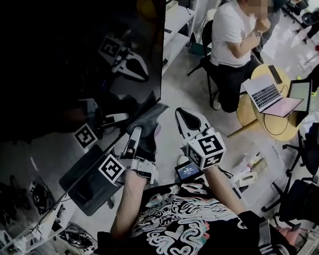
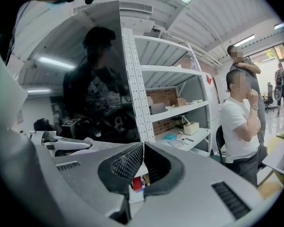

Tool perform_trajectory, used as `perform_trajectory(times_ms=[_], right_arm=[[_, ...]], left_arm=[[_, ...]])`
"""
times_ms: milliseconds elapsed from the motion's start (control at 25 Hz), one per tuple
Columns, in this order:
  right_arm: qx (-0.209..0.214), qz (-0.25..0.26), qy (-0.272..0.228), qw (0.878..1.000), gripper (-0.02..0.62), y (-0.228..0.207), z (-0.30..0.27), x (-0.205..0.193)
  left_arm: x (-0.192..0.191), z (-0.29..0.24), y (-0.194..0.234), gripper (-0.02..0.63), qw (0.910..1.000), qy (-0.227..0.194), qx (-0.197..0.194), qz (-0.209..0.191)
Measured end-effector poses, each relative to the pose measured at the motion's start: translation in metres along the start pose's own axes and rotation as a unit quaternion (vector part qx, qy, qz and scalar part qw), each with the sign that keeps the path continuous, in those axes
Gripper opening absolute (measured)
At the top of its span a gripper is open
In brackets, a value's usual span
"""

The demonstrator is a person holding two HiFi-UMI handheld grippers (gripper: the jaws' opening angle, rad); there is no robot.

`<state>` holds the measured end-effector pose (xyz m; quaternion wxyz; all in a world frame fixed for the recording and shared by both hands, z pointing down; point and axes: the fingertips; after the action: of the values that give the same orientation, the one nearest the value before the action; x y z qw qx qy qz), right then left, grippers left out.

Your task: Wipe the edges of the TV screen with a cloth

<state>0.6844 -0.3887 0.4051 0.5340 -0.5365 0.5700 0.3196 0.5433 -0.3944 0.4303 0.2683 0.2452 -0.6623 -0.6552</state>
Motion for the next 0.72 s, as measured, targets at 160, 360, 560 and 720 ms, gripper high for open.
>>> perform_trajectory(times_ms=[160, 360, 560, 720], right_arm=[[0.013, 0.005, 0.005, 1.000, 0.029, -0.010, -0.007, 0.002], [0.025, 0.002, 0.007, 1.000, 0.029, -0.035, -0.009, 0.006], [0.039, 0.011, 0.001, 0.999, 0.029, -0.055, -0.012, 0.015], [0.055, 0.014, 0.007, 0.998, 0.029, -0.068, -0.019, 0.017]], left_arm=[[-0.005, -0.016, 0.001, 0.143, 1.0000, -0.005, -0.004, 0.003], [-0.017, -0.036, -0.001, 0.143, 0.9998, -0.015, -0.011, 0.008], [-0.026, -0.052, -0.001, 0.143, 0.9995, -0.026, -0.015, 0.002], [-0.031, -0.064, -0.003, 0.143, 0.9991, -0.038, -0.016, -0.001]])
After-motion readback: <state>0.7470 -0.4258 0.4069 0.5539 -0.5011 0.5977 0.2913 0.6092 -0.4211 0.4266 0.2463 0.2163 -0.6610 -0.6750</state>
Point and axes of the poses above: the fingertips, and each gripper's own axes: z backward along the fingers, y to its left, x out of its top
